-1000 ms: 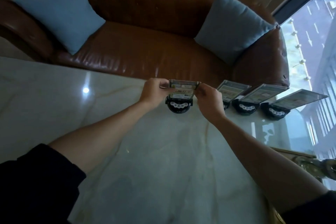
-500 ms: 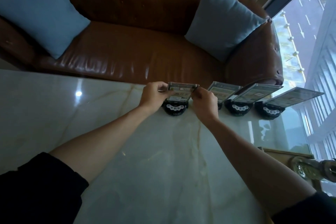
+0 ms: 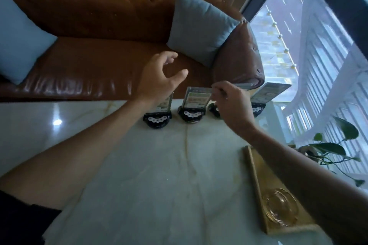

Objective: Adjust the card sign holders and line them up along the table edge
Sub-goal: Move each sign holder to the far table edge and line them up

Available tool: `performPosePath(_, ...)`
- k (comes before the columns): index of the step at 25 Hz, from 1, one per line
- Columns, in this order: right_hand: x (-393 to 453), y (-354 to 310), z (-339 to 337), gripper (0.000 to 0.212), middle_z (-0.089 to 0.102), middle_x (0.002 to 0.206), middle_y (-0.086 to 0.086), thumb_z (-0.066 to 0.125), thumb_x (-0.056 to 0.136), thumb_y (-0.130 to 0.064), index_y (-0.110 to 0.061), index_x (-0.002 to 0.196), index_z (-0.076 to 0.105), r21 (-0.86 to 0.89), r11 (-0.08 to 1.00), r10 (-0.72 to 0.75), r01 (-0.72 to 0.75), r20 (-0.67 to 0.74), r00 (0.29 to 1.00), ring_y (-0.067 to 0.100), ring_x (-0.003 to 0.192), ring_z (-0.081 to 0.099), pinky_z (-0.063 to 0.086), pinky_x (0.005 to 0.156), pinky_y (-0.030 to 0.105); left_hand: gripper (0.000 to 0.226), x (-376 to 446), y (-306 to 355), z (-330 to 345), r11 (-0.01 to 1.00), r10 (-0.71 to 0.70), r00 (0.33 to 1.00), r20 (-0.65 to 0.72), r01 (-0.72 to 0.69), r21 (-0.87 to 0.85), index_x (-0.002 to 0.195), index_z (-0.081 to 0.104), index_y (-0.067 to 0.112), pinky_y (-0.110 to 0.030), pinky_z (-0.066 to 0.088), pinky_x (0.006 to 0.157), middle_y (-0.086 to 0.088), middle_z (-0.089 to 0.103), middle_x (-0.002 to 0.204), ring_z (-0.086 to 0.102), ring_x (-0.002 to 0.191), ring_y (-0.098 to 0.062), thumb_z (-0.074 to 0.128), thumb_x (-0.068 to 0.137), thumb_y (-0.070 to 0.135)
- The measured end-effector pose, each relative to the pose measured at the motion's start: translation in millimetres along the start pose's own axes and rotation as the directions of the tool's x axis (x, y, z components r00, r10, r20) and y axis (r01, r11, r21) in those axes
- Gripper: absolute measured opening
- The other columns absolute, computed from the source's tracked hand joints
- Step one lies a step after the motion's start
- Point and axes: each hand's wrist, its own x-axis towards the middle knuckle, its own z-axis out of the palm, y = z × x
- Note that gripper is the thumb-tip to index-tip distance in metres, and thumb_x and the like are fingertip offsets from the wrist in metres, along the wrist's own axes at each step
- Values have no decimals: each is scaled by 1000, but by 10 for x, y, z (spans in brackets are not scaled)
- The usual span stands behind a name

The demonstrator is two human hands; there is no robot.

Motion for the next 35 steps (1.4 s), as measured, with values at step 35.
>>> performPosePath(35, 1159, 2878, -1731, 23, 69, 90, 23, 50, 89, -2, -7, 97, 71, -443, 895, 117, 62, 366, 923, 38, 73, 59, 39, 59, 31, 17, 821, 1037, 2970, 807, -25, 870, 492, -273, 524, 99, 74, 34, -32, 41, 70, -1, 75, 97, 66, 94, -33, 65, 87, 26)
